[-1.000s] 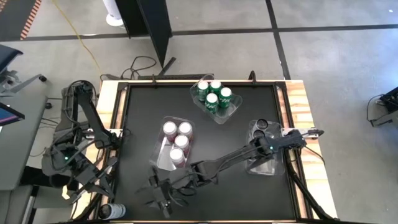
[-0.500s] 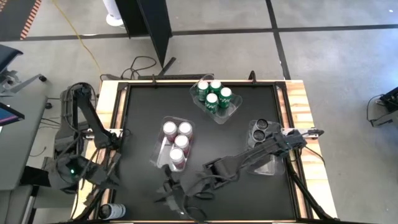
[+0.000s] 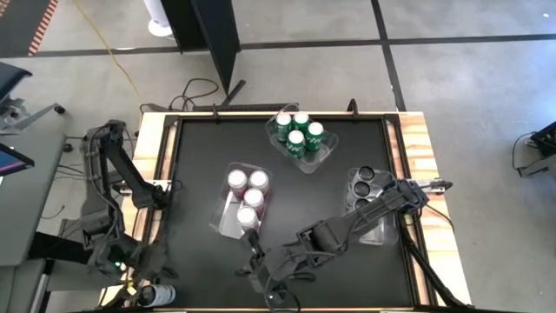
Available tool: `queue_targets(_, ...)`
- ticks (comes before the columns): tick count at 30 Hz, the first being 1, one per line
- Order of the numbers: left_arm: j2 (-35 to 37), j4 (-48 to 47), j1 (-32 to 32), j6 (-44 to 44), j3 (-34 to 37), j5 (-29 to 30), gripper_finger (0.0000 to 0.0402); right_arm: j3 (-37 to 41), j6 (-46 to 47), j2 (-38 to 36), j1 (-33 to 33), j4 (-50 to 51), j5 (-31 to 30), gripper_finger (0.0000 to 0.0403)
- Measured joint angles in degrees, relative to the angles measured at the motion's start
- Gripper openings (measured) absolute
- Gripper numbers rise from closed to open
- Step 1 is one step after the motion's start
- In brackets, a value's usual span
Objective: Sort soda cans
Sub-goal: Put the white blue soda can into the right transparent bin
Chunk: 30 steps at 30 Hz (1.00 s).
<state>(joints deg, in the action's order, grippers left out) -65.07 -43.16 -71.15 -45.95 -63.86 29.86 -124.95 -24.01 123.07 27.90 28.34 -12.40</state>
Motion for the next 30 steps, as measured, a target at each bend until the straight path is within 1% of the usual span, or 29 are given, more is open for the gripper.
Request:
queue_targets(2, -0.98, -4.10, 1.55, -5.28, -1.86, -6.26, 0.0005, -0.02, 0.18, -0.19, 0.17, -0.17, -0.05, 0.0004)
queue_targets(4, -1.43, -7.63, 3.34, -9.91, -3.88, -13.26, 0.0017, -0.02, 0.17, -0.22, 0.51, -0.29, -0.13, 0.0004)
queue_targets(7, -1.56, -12.20, 5.68, -16.04, -7.32, -21.17, 0.0055, -0.02, 0.03, -0.09, 1.07, 0.03, -0.20, 0.0004)
queue_targets(11, -1.53, -19.08, 6.83, -25.91, -11.41, -26.25, 0.0132, -0.02, -2.36, -0.09, 2.23, -0.29, -0.18, 0.0004)
queue_targets(14, -1.61, -21.75, 6.45, -35.46, -11.73, -30.71, 0.0191, -0.02, -4.24, -0.08, 2.98, 0.29, -0.17, 0.0003)
queue_targets(16, -2.43, -22.56, 4.99, -40.63, -11.73, -31.58, 0.0223, -0.02, -5.83, -0.07, 3.39, 0.33, -0.17, 0.0003)
queue_targets(19, -4.55, -22.26, 3.38, -44.67, -11.73, -32.79, 0.0262, -0.02, -7.63, -0.07, 3.76, 0.29, -0.14, 0.0003)
queue_targets(21, -6.46, -22.39, 3.00, -46.74, -11.73, -35.78, 0.0282, -0.02, -7.87, -0.07, 3.74, 0.33, -0.07, 0.0003)
queue_targets(22, -7.47, -22.49, 2.82, -47.79, -11.72, -38.18, 0.0290, -0.02, -7.89, -0.07, 3.72, 0.33, -0.07, 0.0003)
queue_targets(25, -10.33, -22.43, 2.30, -50.46, -11.69, -42.60, 0.0304, -0.02, -7.95, -0.07, 3.69, 0.23, -0.07, 0.0003)
queue_targets(30, -13.58, -20.82, 2.07, -50.73, -11.67, -43.16, 0.0307, -0.02, -8.17, -0.02, 3.69, -0.44, 0.04, 0.0003)
